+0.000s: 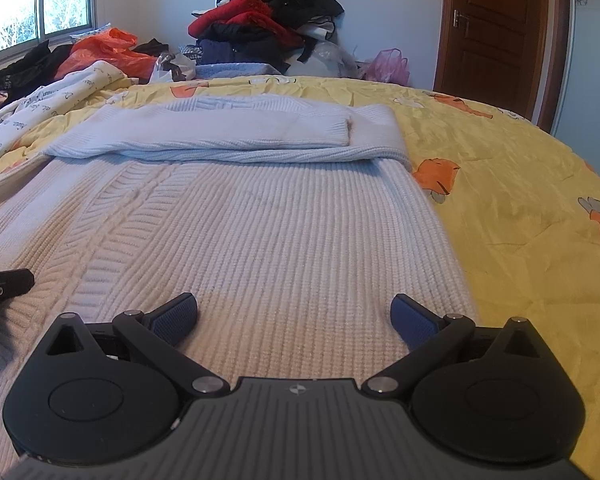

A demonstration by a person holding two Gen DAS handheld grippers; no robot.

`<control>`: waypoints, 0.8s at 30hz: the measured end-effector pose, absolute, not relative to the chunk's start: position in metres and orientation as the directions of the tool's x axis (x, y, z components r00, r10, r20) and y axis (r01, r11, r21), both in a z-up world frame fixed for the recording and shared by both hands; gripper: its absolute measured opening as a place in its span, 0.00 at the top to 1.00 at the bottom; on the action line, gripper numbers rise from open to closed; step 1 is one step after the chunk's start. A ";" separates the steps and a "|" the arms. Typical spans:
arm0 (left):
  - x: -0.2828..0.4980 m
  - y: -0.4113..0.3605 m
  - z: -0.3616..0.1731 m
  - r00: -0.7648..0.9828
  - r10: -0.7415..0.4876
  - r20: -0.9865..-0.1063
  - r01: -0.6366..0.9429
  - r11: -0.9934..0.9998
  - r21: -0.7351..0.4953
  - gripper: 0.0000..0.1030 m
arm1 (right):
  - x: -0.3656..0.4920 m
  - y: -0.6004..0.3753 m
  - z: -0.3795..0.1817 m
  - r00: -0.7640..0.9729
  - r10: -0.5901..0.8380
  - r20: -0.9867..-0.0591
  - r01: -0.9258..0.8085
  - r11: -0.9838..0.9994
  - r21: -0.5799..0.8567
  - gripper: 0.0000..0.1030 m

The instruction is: Fold small clothes

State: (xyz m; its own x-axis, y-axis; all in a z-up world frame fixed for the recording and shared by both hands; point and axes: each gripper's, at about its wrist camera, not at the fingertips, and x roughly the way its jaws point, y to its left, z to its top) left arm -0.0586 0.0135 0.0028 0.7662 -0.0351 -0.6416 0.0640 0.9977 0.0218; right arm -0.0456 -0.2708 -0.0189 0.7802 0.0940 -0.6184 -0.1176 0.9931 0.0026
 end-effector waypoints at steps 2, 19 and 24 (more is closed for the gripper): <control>-0.058 0.014 0.003 0.766 -0.038 -0.641 0.063 0.998 0.017 0.00 | -0.046 -0.271 -0.019 0.780 0.094 -0.619 -0.117 0.993 0.003 0.00; -0.059 0.011 0.002 0.768 -0.030 -0.640 0.059 0.998 0.023 0.00 | -0.067 -0.269 -0.020 0.788 0.083 -0.610 -0.111 0.994 -0.009 0.00; -0.059 0.011 0.002 0.768 -0.031 -0.640 0.059 0.998 0.023 0.00 | -0.079 -0.270 -0.021 0.791 0.090 -0.605 -0.119 0.993 -0.009 0.00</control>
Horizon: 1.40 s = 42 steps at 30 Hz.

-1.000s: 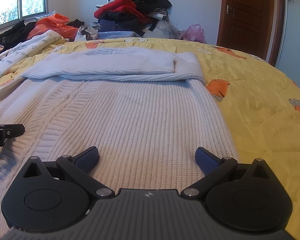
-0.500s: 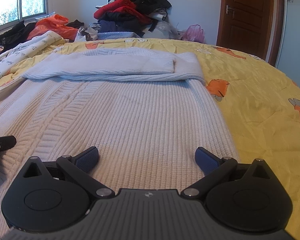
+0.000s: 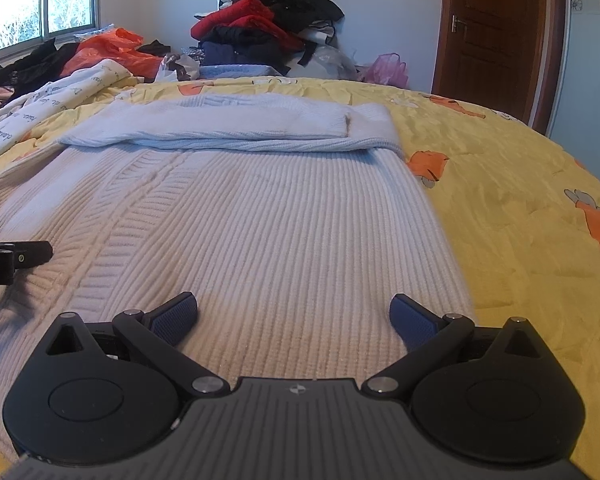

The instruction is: Fold small clothes

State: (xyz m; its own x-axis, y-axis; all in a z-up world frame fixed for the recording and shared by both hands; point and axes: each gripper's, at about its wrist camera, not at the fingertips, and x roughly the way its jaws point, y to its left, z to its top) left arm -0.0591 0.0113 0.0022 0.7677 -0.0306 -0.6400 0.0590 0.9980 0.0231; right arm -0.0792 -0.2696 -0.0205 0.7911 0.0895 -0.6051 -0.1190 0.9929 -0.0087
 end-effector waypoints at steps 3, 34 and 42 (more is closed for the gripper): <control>-0.059 0.011 0.002 0.768 -0.030 -0.640 0.059 0.998 0.023 0.00 | -0.080 -0.270 -0.021 0.792 0.095 -0.603 -0.121 0.993 -0.004 0.00; -0.099 0.018 0.004 0.764 -0.021 -0.645 0.054 0.998 0.032 0.00 | -0.097 -0.271 -0.019 0.795 0.097 -0.599 -0.128 0.992 -0.009 0.01; -0.114 0.021 0.008 0.752 -0.029 -0.659 0.064 0.998 0.028 0.00 | -0.117 -0.276 -0.019 0.790 0.112 -0.602 -0.153 0.988 -0.017 0.01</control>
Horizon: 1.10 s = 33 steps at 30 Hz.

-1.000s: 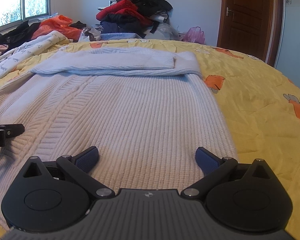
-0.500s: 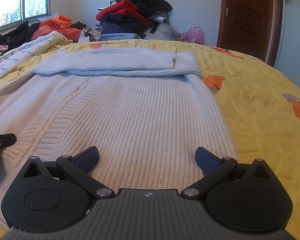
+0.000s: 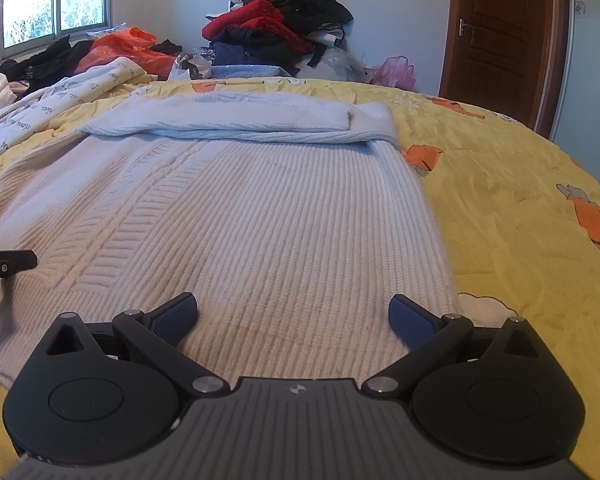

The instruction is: Fold small clothes

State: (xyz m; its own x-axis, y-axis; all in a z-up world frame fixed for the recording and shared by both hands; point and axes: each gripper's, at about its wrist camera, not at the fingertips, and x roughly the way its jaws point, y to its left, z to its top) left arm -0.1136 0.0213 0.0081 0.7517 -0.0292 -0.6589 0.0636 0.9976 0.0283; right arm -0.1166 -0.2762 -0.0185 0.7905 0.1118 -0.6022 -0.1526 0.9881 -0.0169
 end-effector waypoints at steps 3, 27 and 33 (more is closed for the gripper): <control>-0.130 0.028 0.013 0.745 -0.061 -0.665 0.092 0.996 0.011 0.00 | -0.128 -0.278 -0.017 0.779 0.129 -0.613 -0.187 0.982 -0.031 0.01; -0.120 0.157 0.021 0.637 -0.332 -0.696 -0.001 0.903 -0.430 0.00 | -0.135 -0.394 0.002 0.579 0.429 -0.693 -0.146 0.891 0.430 0.23; -0.095 0.184 0.008 0.546 -0.593 -0.591 0.005 0.708 -0.706 0.00 | -0.109 -0.396 -0.003 0.473 0.616 -0.630 -0.155 0.762 0.629 0.25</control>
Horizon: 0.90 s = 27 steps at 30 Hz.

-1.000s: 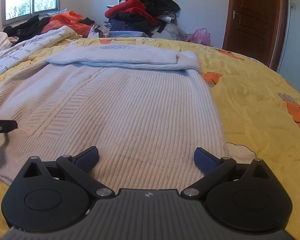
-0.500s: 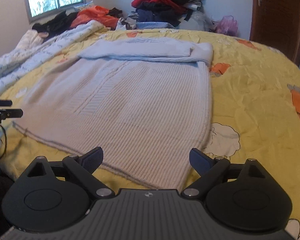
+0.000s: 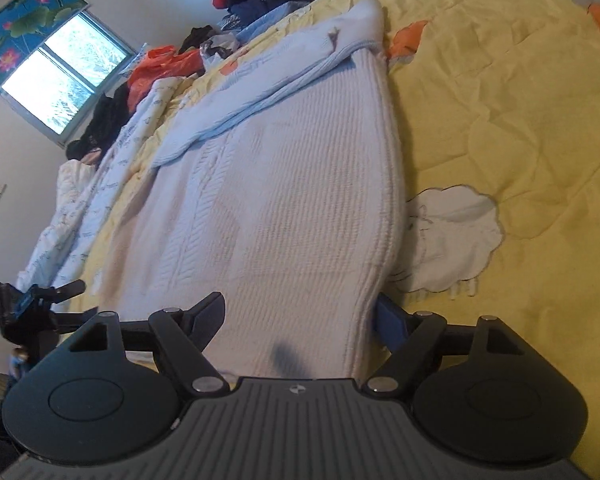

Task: Fold small clothes
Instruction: 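Move both grippers to the end of the folded white cardigan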

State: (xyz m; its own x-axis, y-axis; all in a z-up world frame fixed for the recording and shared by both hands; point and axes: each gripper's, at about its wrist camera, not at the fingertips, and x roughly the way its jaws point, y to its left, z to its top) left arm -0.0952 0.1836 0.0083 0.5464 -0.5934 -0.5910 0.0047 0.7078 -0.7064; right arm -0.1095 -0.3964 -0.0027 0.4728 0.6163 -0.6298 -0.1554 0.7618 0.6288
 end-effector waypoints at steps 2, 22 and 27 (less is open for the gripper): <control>-0.092 0.186 0.008 0.522 -0.602 -0.604 0.010 0.712 -0.702 0.09 | -0.104 -0.398 -0.004 0.445 0.656 -0.609 -0.158 0.728 0.667 0.25; -0.049 0.195 -0.002 0.483 -0.688 -0.541 0.053 0.640 -0.767 0.27 | -0.089 -0.416 -0.015 0.467 0.698 -0.542 -0.050 0.634 0.772 0.25; -0.073 0.196 0.000 0.427 -0.714 -0.554 0.097 0.646 -0.758 0.36 | -0.086 -0.418 -0.021 0.479 0.714 -0.512 -0.028 0.595 0.803 0.24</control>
